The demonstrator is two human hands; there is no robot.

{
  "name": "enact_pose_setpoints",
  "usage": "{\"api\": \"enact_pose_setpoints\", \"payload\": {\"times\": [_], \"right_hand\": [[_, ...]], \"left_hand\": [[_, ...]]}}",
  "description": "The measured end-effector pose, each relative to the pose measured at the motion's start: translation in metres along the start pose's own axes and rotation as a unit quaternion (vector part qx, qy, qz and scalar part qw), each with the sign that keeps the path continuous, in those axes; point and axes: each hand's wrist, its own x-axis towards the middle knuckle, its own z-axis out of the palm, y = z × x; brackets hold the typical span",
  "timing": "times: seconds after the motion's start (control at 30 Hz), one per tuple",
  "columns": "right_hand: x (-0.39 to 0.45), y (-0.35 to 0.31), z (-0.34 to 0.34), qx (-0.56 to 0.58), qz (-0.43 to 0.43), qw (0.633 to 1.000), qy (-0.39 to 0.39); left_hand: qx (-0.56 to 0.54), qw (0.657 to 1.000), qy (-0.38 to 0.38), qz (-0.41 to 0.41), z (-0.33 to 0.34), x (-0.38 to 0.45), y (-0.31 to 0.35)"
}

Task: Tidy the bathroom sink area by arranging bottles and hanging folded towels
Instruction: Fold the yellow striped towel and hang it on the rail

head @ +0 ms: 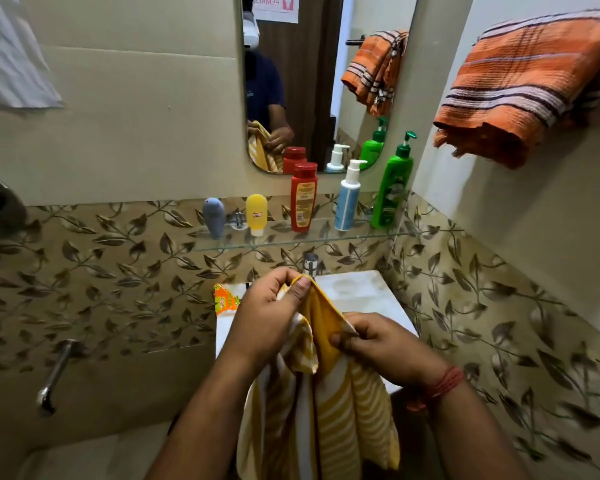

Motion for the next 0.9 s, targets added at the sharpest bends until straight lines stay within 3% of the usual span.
{"api": "enact_pose_setpoints", "payload": {"times": [0.3,0.6,0.77,0.9], "right_hand": [[0.005,0.058,0.020,-0.190,0.057,0.980,0.015],[0.010,0.096,0.006,-0.154,0.079,0.985,-0.016],[0.021,0.126,-0.004,-0.167,0.096,0.981,-0.021],[0.029,0.151,-0.007,-0.168,0.111,0.979,-0.034]], "left_hand": [[-0.012,0.998,0.060,0.028,0.001,-0.008,0.036],[-0.064,0.947,0.313,-0.012,-0.017,-0.015,0.050],[-0.090,0.908,0.410,0.003,-0.005,-0.021,0.060],[-0.087,0.894,0.440,0.018,0.005,-0.028,0.071]]}}
